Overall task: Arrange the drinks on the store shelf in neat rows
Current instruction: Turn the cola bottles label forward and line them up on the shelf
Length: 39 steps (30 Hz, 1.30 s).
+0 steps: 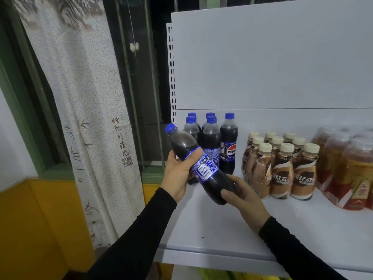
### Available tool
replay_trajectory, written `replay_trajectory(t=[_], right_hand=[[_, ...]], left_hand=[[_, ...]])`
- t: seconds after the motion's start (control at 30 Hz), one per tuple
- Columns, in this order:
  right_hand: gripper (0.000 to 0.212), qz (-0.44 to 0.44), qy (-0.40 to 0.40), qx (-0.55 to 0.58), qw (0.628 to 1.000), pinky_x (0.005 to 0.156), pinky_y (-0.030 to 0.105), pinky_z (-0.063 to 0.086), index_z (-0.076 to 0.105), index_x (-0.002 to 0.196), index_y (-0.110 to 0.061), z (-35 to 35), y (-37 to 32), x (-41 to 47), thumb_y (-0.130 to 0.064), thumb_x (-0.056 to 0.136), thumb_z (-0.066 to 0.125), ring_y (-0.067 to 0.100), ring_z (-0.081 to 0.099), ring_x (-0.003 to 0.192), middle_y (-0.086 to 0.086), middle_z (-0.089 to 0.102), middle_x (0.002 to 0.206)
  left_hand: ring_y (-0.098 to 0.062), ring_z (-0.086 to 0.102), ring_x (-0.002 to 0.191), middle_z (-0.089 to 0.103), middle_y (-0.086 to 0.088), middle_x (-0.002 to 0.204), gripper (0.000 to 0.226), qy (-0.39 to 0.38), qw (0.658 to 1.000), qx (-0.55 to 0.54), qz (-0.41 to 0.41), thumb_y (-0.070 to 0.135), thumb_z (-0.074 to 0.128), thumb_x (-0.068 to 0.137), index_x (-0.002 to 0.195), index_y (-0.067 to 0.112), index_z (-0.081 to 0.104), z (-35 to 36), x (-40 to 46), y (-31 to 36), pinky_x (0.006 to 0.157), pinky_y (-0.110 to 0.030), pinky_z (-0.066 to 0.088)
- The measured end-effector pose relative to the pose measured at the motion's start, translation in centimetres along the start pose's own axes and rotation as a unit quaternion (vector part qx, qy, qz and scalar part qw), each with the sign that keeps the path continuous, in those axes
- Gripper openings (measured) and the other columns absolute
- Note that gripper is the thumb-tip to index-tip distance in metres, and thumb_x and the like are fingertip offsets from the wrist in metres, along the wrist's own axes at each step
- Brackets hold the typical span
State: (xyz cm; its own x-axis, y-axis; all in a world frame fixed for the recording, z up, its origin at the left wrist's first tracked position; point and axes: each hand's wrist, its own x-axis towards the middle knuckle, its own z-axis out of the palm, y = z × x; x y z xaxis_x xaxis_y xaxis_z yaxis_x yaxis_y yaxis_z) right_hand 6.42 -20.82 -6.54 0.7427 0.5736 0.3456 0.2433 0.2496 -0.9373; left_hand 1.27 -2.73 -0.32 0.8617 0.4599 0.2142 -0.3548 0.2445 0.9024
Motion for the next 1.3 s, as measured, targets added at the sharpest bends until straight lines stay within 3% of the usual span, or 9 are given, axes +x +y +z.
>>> replay_trajectory(t=[0.1, 0.27, 0.4, 0.5, 0.6, 0.8, 0.9, 1.07, 1.3], right_hand=[[0.066, 0.010, 0.003, 0.043, 0.999, 0.075, 0.027, 0.056, 0.063, 0.115, -0.018, 0.2, 0.5, 0.0, -0.047, 0.057, 0.079, 0.014, 0.070, 0.095, 0.000, 0.074, 0.107], [0.093, 0.050, -0.002, 0.109, 0.993, 0.075, 0.038, 0.059, 0.066, 0.113, -0.010, 0.4, 0.6, 0.1, -0.066, 0.042, 0.089, 0.031, 0.070, 0.092, 0.014, 0.074, 0.102], [0.093, 0.031, -0.013, 0.050, 0.998, 0.078, 0.029, 0.057, 0.061, 0.119, -0.018, 0.5, 0.1, -0.1, -0.072, 0.047, 0.083, 0.017, 0.069, 0.101, -0.003, 0.073, 0.110], [0.078, 0.014, -0.031, -0.035, 0.999, 0.079, 0.023, 0.055, 0.056, 0.122, -0.025, 0.5, -0.5, -0.1, -0.051, 0.056, 0.086, 0.005, 0.065, 0.107, -0.011, 0.067, 0.118], [0.058, 0.005, -0.015, -0.016, 1.000, 0.077, 0.023, 0.055, 0.059, 0.118, -0.024, 0.4, -0.4, 0.0, -0.032, 0.065, 0.080, 0.006, 0.067, 0.102, -0.006, 0.070, 0.114], [0.088, 0.045, -0.026, 0.087, 0.995, 0.076, 0.031, 0.058, 0.066, 0.114, -0.016, 0.7, 0.0, -0.1, -0.064, 0.044, 0.089, 0.023, 0.071, 0.095, 0.006, 0.074, 0.107], [0.091, 0.043, -0.029, 0.030, 0.998, 0.079, 0.027, 0.056, 0.062, 0.120, -0.018, 0.9, -0.5, -0.1, -0.071, 0.049, 0.083, 0.019, 0.070, 0.101, 0.003, 0.073, 0.111], [0.057, 0.030, -0.050, -0.044, 0.997, 0.074, 0.020, 0.055, 0.057, 0.119, -0.025, 0.9, -1.6, 0.0, -0.038, 0.067, 0.079, 0.003, 0.066, 0.101, -0.017, 0.071, 0.108], [0.057, 0.050, -0.048, 0.049, 0.996, 0.080, 0.030, 0.057, 0.059, 0.124, -0.018, 1.3, -1.8, -0.1, -0.041, 0.072, 0.069, 0.021, 0.068, 0.108, -0.003, 0.072, 0.115]], left_hand=[[-0.022, 0.072, 0.097, 0.068, -0.008, 0.119, 0.074, -0.003, 1.000, -0.015, -0.003, 0.027, 0.081, 0.069, 0.134, 0.021, 0.046, 0.1, -0.3, 0.1, 0.080, -0.039, 0.058], [-0.017, 0.074, 0.083, 0.068, -0.009, 0.107, 0.067, -0.016, 0.995, -0.096, -0.023, 0.012, 0.072, 0.080, 0.137, 0.017, 0.039, 0.1, -0.4, 0.6, 0.071, -0.040, 0.057], [-0.015, 0.075, 0.078, 0.073, -0.002, 0.097, 0.066, 0.005, 0.999, -0.053, -0.008, 0.011, 0.074, 0.081, 0.136, 0.018, 0.039, 0.2, -0.6, 0.9, 0.070, -0.037, 0.058], [-0.011, 0.075, 0.074, 0.071, 0.001, 0.096, 0.062, 0.022, 1.000, -0.005, -0.004, 0.014, 0.074, 0.086, 0.136, 0.019, 0.038, 0.4, -0.6, 1.0, 0.064, -0.030, 0.058], [-0.011, 0.075, 0.079, 0.069, -0.003, 0.108, 0.067, 0.023, 1.000, 0.016, -0.010, 0.021, 0.076, 0.085, 0.139, 0.020, 0.037, 0.4, -0.5, 1.2, 0.064, -0.029, 0.058], [-0.021, 0.073, 0.089, 0.071, -0.007, 0.112, 0.068, -0.013, 0.999, -0.047, -0.017, 0.004, 0.073, 0.083, 0.139, 0.027, 0.041, -0.1, -0.5, 1.3, 0.076, -0.042, 0.058], [-0.021, 0.074, 0.087, 0.075, -0.005, 0.104, 0.069, -0.003, 0.999, -0.033, 0.000, 0.004, 0.075, 0.083, 0.139, 0.027, 0.041, -0.1, -0.6, 1.3, 0.071, -0.039, 0.059], [-0.018, 0.074, 0.093, 0.072, -0.007, 0.115, 0.072, 0.007, 0.999, 0.025, 0.033, 0.013, 0.078, 0.082, 0.140, 0.031, 0.038, 0.3, -0.8, 1.5, 0.069, -0.031, 0.060], [-0.026, 0.071, 0.104, 0.071, -0.012, 0.118, 0.087, -0.098, 0.995, 0.009, 0.025, 0.006, 0.071, 0.085, 0.149, 0.046, 0.027, -0.3, -0.9, 1.3, 0.078, -0.036, 0.058]])
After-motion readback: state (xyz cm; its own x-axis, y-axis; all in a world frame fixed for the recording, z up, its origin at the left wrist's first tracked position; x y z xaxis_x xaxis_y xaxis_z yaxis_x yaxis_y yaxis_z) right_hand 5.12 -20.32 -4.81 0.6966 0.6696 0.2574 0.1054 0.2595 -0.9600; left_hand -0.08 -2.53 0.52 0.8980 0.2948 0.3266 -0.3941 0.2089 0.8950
